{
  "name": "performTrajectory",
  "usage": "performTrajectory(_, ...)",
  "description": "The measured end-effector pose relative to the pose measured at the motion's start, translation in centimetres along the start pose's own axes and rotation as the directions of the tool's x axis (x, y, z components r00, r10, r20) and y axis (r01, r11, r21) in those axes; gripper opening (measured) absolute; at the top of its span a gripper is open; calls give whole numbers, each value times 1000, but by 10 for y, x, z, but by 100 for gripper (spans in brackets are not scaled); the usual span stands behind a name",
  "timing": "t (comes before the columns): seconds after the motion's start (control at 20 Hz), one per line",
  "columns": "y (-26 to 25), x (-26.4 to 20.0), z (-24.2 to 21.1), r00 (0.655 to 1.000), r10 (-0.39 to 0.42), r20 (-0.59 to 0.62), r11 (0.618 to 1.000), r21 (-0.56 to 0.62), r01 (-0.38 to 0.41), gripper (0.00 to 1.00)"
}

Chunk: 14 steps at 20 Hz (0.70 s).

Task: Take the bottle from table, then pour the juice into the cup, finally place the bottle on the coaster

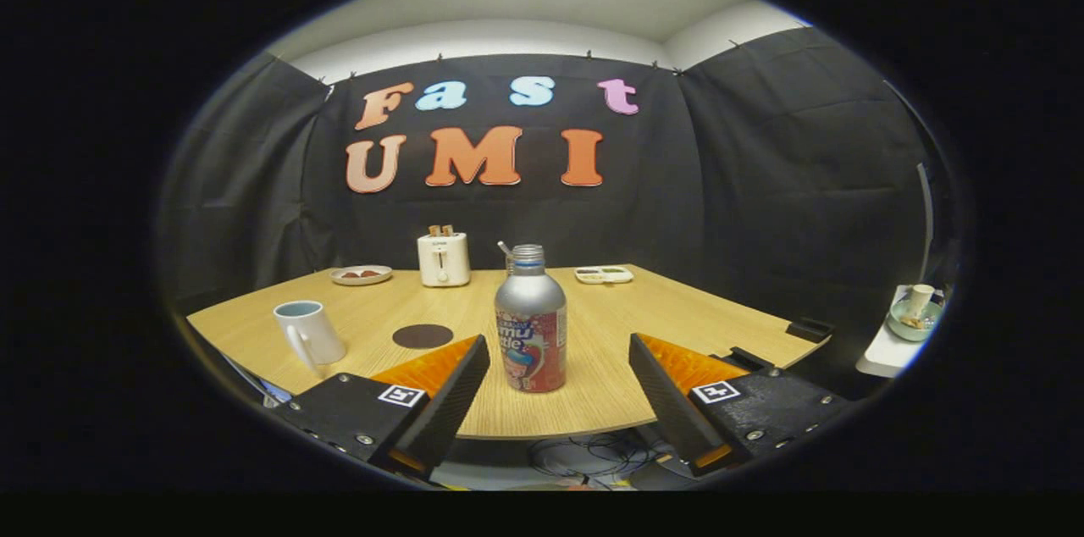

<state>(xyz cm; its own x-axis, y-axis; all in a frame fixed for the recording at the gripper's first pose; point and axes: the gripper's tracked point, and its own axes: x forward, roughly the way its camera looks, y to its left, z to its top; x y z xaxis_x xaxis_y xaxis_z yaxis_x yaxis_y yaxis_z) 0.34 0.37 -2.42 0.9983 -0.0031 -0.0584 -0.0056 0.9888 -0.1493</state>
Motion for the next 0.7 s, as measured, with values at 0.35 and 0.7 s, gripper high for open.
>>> performTrajectory(0.35,8,27,-40,995,57,-80,998,6,-57,99)
performTrajectory(0.7,6,58,-45,994,68,-89,996,61,-63,99)
